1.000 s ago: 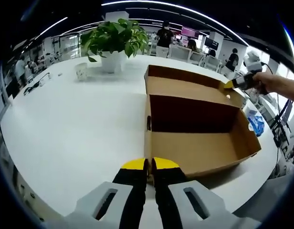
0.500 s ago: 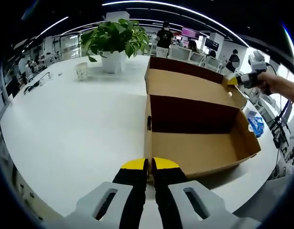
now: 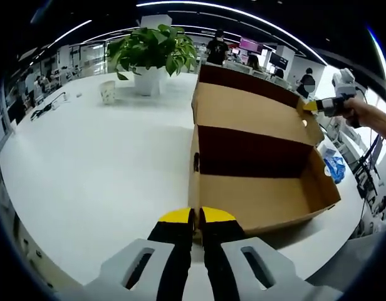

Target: Operate the shoe box by opening the lid, removing the specified soft item, and placing it in the target area until the item is outside and the box remains undamaged.

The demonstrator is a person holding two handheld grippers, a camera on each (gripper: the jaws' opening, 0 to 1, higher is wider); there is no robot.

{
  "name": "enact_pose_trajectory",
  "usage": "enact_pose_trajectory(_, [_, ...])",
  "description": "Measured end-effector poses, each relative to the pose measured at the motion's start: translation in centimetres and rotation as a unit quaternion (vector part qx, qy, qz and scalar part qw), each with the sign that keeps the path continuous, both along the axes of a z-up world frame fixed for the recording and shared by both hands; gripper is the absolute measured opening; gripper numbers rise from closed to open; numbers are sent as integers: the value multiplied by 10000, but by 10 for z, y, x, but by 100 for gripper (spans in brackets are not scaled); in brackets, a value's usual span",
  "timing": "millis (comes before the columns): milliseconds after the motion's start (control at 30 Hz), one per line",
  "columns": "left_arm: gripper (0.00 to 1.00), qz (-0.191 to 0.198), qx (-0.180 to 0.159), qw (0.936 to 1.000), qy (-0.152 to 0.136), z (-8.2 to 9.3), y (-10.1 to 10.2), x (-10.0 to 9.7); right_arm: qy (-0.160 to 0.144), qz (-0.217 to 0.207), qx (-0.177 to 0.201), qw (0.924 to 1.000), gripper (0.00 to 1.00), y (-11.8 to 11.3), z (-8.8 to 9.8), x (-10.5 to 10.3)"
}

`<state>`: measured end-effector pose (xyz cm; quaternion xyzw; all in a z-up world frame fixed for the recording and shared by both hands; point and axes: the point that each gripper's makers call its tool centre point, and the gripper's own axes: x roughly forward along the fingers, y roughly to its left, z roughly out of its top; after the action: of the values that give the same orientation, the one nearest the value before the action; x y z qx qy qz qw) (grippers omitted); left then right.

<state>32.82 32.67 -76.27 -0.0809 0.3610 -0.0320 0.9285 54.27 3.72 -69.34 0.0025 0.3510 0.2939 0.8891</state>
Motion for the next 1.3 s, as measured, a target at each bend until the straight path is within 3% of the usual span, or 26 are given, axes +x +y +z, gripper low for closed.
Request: enact_pose_trajectory(1300, [2, -73, -56, 10000, -8, -1, 0, -2, -783, 91, 195, 9967, 0, -1, 38, -49])
